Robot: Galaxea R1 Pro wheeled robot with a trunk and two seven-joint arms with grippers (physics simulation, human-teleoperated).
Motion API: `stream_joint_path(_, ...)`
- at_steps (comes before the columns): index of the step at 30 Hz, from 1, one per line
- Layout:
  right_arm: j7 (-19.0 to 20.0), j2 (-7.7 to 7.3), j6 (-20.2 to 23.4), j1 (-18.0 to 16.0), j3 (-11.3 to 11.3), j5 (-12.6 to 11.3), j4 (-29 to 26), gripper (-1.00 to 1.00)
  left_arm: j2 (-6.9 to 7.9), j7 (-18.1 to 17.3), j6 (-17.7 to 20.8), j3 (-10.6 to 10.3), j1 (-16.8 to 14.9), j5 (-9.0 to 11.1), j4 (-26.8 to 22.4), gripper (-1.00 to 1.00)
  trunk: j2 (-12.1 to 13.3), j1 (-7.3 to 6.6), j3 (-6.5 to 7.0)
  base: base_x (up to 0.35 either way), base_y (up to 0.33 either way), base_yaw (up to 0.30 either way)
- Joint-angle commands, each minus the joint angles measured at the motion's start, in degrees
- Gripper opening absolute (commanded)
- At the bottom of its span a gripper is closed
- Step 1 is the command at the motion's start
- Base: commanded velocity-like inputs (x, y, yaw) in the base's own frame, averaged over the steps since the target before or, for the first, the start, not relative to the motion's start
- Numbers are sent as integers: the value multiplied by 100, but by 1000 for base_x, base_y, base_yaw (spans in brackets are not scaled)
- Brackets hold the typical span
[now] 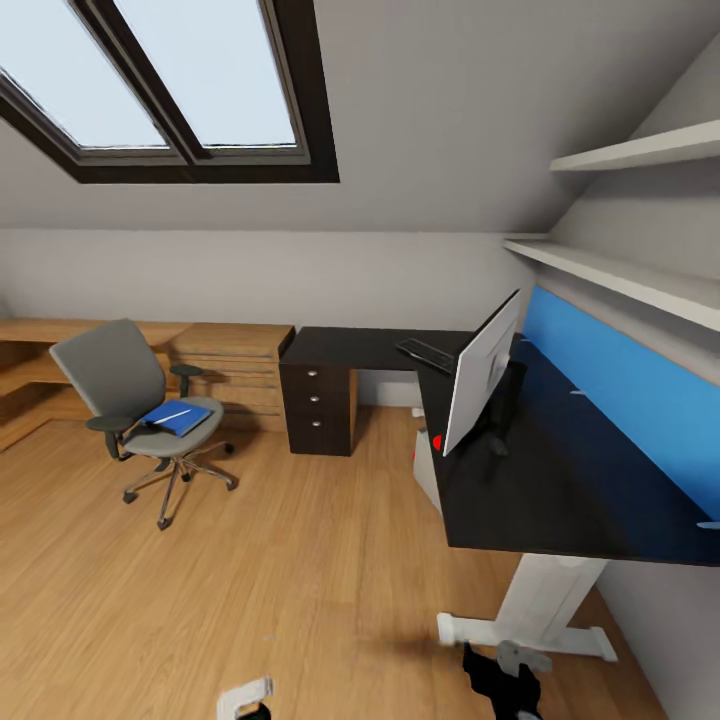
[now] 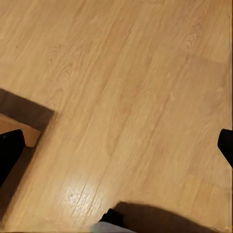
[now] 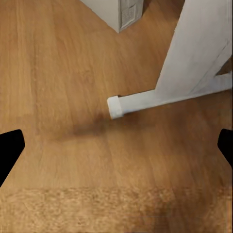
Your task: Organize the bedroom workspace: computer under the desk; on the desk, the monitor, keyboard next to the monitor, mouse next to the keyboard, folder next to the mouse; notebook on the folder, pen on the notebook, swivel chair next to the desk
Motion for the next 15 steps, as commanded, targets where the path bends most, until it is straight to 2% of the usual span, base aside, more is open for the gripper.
stream_joint_path(1, -86, -22, 658, -5, 4, -17, -1922, 100, 5, 43, 162, -31, -183, 50, -140, 100, -12, 4, -11, 0, 0, 0)
stream_joint_path(4, -618, -62, 2424, -21, -3, -32, -3731, 100, 10, 45, 1091, -23, -690, 110, -964, 100, -12, 4, -11, 0, 0, 0)
stream_joint_path(5, -777, -66, 2985, -38, -1, -45, -4347, 100, 9, 45, 1485, -17, -909, 213, -1310, 100, -12, 4, -11, 0, 0, 0)
stream_joint_path(6, -841, -61, 3219, -48, -1, -50, -4620, 100, 7, 40, 1644, -8, -996, 320, -1526, 100, -12, 4, -11, 0, 0, 0)
stream_joint_path(7, -861, -59, 3301, -52, -1, -54, -4724, 100, 6, 37, 1700, 2, -1028, 387, -1626, 100, -12, 4, -11, 0, 0, 0)
stream_joint_path(8, -888, -63, 3421, -57, -1, -59, -4874, 100, 10, 32, 1781, 9, -1073, 535, -1797, 100, -12, 4, -11, 0, 0, 0)
stream_joint_path(9, -936, -62, 3571, -64, 22, -30, -5054, 100, 18, 29, 1890, -1, -1132, 905, -1993, 100, -12, 4, -11, 0, 0, 0)
stream_joint_path(12, -951, -71, 3609, -66, 33, -3, -5091, 100, 27, 31, 1903, -5, -1144, 988, -1976, 100, -12, 4, -11, 0, 0, 0)
stream_joint_path(15, -961, -85, 3625, -66, 25, 14, -5080, 100, 109, 24, 1898, -5, -1152, 1016, -1923, 100, -12, 4, -11, 0, 0, 0)
